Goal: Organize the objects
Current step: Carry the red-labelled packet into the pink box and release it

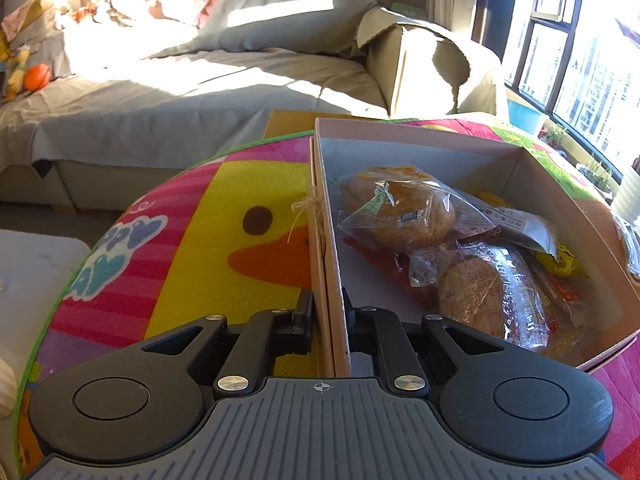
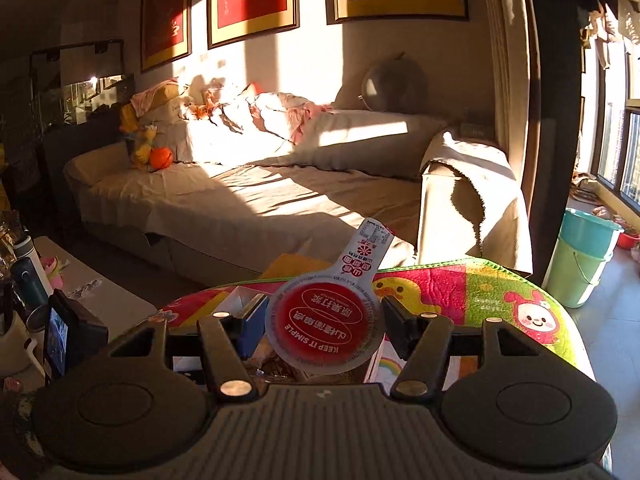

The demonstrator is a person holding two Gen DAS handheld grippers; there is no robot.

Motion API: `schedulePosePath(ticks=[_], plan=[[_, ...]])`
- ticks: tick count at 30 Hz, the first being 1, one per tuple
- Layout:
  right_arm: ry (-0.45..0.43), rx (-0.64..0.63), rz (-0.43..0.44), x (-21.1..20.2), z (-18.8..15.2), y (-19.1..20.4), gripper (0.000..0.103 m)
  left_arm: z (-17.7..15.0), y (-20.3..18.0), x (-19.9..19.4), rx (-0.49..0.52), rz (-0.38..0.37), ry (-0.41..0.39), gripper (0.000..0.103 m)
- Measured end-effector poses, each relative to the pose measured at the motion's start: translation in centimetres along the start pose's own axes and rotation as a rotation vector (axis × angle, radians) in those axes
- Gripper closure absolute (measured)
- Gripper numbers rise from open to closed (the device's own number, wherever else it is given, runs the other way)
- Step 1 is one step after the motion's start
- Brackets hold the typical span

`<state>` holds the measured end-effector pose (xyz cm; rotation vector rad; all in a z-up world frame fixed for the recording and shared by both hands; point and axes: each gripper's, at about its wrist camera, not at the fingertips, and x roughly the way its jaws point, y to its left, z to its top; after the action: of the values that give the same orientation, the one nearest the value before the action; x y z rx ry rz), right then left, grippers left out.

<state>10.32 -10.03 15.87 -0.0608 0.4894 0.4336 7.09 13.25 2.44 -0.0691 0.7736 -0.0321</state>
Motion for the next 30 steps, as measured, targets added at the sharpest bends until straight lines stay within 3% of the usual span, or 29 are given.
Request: schedulePosePath(ticks=[19, 30], plan=[[0.085, -0.013, 0.064, 6.3, -1.5, 2.8, 0.041, -0.1, 0.2, 0.0, 0.001, -0.003, -0.002, 0.090], [0.085, -0.014, -0.010, 5.4, -2.2, 0.7, 0.029, 0.0, 0.1, 0.0, 0.000, -0.007, 0.000, 0.090]])
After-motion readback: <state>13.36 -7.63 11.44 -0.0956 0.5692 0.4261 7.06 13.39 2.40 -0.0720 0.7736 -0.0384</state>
